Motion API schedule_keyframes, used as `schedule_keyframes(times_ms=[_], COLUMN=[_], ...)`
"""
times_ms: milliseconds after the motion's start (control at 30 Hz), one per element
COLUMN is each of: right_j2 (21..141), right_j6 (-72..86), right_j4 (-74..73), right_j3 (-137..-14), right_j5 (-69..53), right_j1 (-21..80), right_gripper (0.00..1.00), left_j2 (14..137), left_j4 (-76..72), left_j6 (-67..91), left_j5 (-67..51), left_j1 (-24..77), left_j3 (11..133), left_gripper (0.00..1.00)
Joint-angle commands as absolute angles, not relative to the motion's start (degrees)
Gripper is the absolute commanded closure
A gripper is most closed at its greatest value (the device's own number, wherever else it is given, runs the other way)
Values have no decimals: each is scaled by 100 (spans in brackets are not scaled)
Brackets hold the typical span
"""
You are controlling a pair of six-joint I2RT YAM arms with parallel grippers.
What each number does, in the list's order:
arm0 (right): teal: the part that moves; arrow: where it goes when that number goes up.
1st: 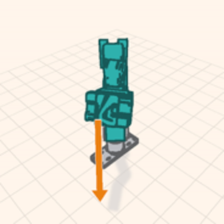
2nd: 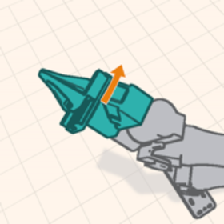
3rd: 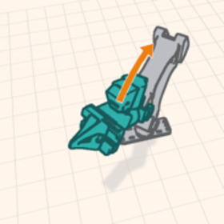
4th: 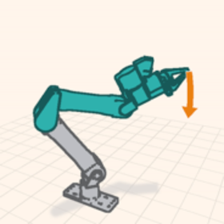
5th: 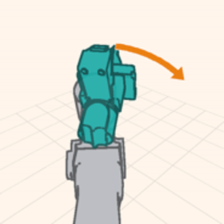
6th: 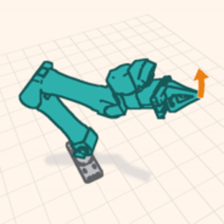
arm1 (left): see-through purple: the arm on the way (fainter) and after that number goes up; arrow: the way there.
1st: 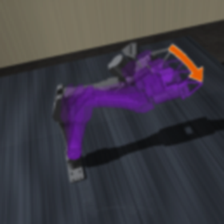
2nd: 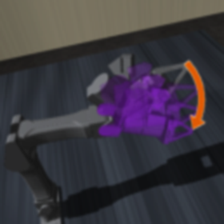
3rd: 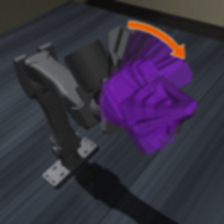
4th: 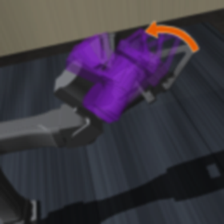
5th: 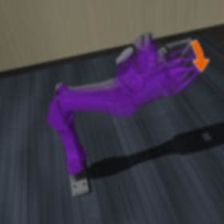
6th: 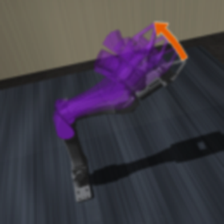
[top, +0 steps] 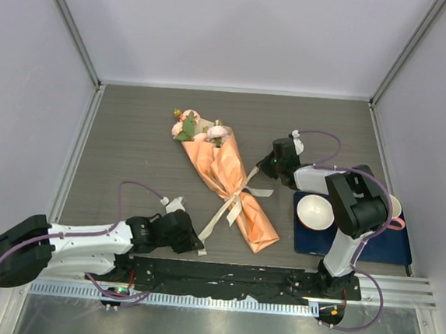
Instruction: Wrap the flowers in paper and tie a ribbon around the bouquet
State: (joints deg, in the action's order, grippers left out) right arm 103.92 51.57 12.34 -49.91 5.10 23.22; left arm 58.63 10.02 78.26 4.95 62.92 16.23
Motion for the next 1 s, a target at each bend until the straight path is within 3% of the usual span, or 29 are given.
schedule_keyframes(times_ms=[0,233,367,467,500,533,567,600,667,700,767,967], right_j2=[10784,10837,10793,10530,10442,10354,10336,10301,9942,9793,9335,7940], right_j6=[5133,5212,4967,4721,4546,4413,4238,3914,3727,3579,3463,2901], right_j4=[905,1019,1177,1169,1108,933,183,-207,-875,-1035,-1526,-2433], right_j3=[-5036,-5106,-5124,-5080,-5097,-5367,-5605,-5842,-6178,-6214,-6284,-6170], right_j5=[1740,1565,1292,1099,1046,976,958,941,1002,1011,1045,1116], right_j1=[1811,1652,1652,1652,1644,1652,1652,1661,1661,1670,1696,1994], right_gripper=[100,99,100,100,95,91,86,69,47,28,17,14], left_j2=[6135,6389,6530,6741,6907,6978,7031,7040,6935,6848,6785,8645], left_j4=[2856,2786,2883,2769,2638,2567,2497,2444,2452,2296,1945,1503], left_j6=[7691,7454,6394,5855,5627,5495,5397,5214,5090,5002,4983,4931], left_j5=[422,352,316,211,159,54,-165,-428,-492,-605,-886,-1837], left_j1=[6319,6039,5582,4924,4757,4433,4282,4141,3859,3745,3622,3489], left_j3=[1309,1397,2036,2660,2794,2882,3031,3093,3303,3366,3585,5183], left_gripper=[100,100,100,77,54,44,27,16,7,5,6,35])
